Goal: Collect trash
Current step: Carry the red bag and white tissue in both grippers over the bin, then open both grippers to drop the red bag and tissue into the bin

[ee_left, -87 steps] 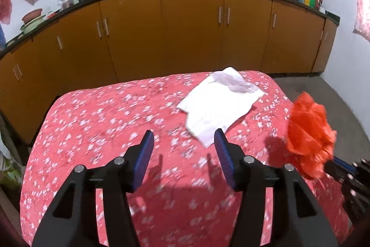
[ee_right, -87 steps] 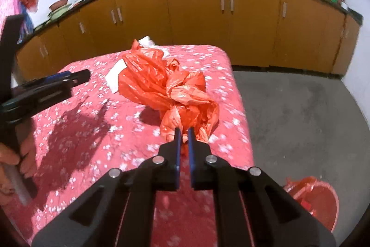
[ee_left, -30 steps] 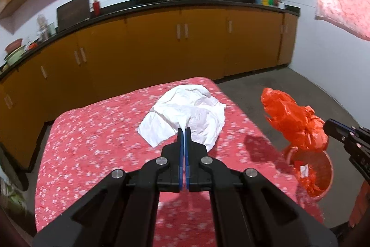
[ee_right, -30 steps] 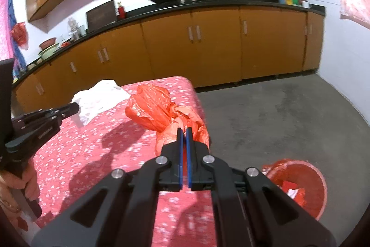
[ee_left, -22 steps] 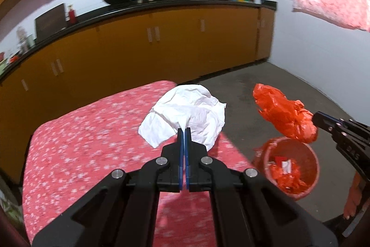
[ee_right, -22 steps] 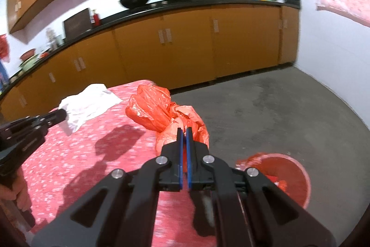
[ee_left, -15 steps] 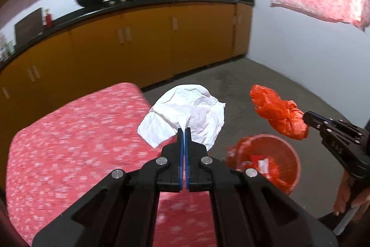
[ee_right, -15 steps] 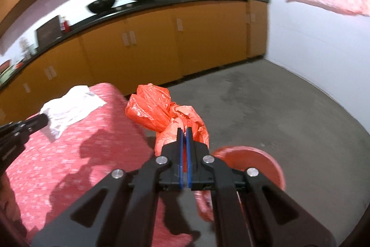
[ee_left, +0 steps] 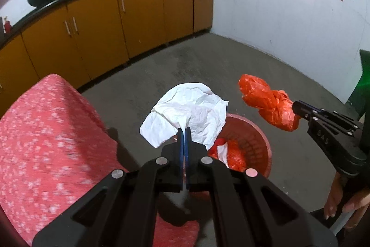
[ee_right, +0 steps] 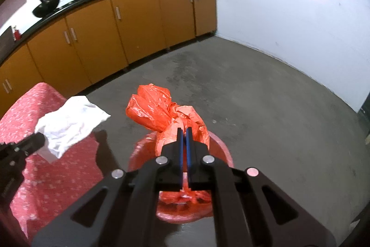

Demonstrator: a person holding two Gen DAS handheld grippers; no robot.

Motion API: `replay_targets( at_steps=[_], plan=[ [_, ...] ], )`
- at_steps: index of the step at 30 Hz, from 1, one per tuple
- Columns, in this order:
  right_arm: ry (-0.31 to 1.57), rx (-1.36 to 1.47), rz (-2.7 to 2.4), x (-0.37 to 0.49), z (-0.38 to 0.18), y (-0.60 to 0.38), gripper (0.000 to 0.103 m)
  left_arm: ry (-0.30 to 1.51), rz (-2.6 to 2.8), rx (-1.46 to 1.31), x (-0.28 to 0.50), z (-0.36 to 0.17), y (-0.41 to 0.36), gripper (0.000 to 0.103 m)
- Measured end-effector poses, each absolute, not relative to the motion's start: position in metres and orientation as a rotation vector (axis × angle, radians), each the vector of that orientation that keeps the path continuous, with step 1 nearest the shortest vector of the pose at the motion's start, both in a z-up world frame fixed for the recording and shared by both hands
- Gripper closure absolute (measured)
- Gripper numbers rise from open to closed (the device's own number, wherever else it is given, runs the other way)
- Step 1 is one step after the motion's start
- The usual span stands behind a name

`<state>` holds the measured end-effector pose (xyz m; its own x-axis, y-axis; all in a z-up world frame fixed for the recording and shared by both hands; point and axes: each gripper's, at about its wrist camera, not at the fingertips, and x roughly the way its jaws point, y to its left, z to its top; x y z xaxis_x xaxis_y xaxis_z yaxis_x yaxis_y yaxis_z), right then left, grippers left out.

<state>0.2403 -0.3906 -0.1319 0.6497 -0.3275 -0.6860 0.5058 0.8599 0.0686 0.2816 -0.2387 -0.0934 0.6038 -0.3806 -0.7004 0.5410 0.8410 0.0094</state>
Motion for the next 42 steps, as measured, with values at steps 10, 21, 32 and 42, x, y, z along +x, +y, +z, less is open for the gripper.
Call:
replay_targets(
  at_steps=[10,21,32,42],
  plan=[
    [0.762,0.303,-0.496,0.248,-0.166,-0.415,0.099,0.818,-0.554,0.258,0.296,-0.13,-0.281,0.102],
    [0.814,0.363,-0.487,0.262,-0.2,-0.429,0.099,0.883,-0.561,0.286,0.301,-0.162,-0.304,0.102],
    [0.821,0.383,-0.46,0.266,-0.21,-0.441,0.093,0.931,-0.575,0.293,0.311,-0.179,-0.317,0.102],
    [0.801,0.401,-0.49,0.258,-0.202,-0.451,0.093,0.957,-0.592,0.29,0.312,-0.183,-0.318,0.093]
  ],
)
